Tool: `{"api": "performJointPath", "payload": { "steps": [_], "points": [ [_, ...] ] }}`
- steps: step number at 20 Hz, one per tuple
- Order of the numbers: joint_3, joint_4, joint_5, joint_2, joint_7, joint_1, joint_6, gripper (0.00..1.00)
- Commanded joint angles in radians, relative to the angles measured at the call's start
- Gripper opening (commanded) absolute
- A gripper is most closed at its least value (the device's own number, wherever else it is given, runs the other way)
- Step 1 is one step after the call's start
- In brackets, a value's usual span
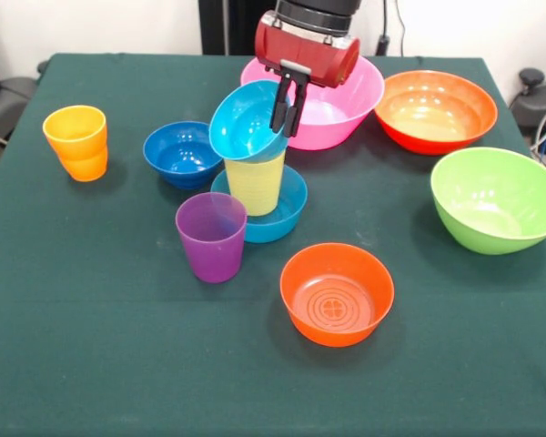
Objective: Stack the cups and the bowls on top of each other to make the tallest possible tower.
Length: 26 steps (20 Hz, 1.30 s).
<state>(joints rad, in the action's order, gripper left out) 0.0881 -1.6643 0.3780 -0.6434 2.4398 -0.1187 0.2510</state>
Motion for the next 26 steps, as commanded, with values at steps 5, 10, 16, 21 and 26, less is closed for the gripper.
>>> {"api": "performJointPath", "payload": {
  "steps": [5,10,16,21,26],
  "points": [
    [-0.101,0.012,0.074,0.040,-0.069,-0.025,-0.022,0.00],
    [-0.099,0.012,0.070,0.037,-0.057,-0.029,-0.036,0.00],
    [-0.090,0.045,0.067,0.046,-0.050,-0.027,-0.036,0.00],
    [-0.064,0.061,0.065,0.057,-0.017,-0.008,-0.072,1.00],
    [-0.070,0.063,0.060,0.058,-0.024,-0.009,-0.068,1.00]
  ]
}}
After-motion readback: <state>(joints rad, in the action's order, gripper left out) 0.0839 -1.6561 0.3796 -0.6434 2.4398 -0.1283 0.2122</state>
